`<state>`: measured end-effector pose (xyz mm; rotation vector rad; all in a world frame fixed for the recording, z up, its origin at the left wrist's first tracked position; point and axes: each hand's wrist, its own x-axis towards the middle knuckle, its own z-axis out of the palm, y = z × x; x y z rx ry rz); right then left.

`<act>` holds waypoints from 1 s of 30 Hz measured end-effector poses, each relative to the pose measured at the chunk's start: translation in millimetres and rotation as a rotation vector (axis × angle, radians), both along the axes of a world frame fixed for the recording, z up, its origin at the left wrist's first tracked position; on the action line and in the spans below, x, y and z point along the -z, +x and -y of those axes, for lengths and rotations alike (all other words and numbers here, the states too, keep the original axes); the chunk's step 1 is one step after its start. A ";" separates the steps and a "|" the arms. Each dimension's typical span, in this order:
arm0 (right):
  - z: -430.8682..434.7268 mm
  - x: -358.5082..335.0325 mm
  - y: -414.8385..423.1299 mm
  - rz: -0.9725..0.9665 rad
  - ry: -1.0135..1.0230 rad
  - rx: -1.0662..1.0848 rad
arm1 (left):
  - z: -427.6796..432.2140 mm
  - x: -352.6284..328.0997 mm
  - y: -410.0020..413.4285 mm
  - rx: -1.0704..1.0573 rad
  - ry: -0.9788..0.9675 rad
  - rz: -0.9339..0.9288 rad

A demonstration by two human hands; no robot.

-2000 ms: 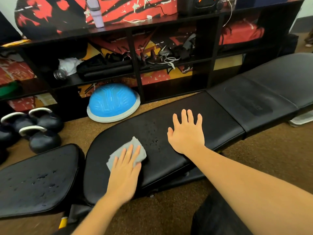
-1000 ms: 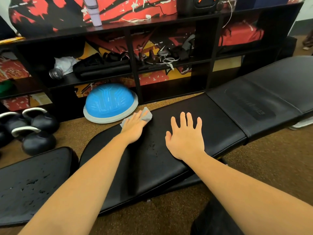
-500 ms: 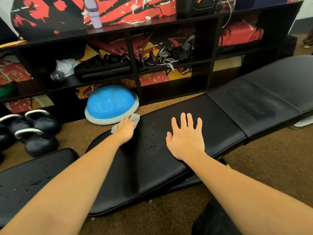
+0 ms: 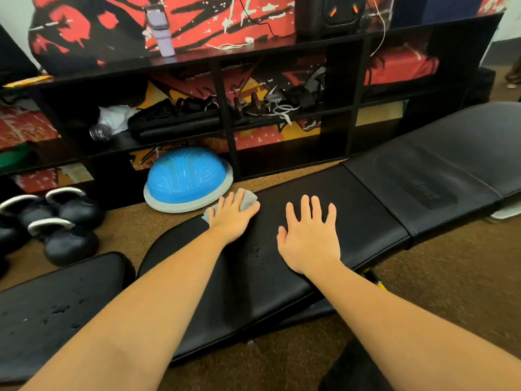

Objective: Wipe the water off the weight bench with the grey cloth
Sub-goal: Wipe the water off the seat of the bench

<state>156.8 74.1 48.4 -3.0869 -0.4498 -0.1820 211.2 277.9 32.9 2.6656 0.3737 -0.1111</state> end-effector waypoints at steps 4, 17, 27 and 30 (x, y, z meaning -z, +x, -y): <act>2.0 0.8 -0.5 -0.002 -0.005 -0.008 | -11.1 -10.7 3.1 -0.132 -0.017 -0.026; 4.0 2.4 2.3 0.003 -0.001 -0.022 | -134.2 51.2 -80.5 -0.512 -0.036 0.059; 2.8 4.6 2.5 0.012 -0.015 -0.016 | -29.2 51.7 -215.7 -0.018 0.037 0.163; 3.6 3.9 3.0 0.015 -0.024 -0.013 | -38.2 52.4 -227.7 0.027 -0.076 0.173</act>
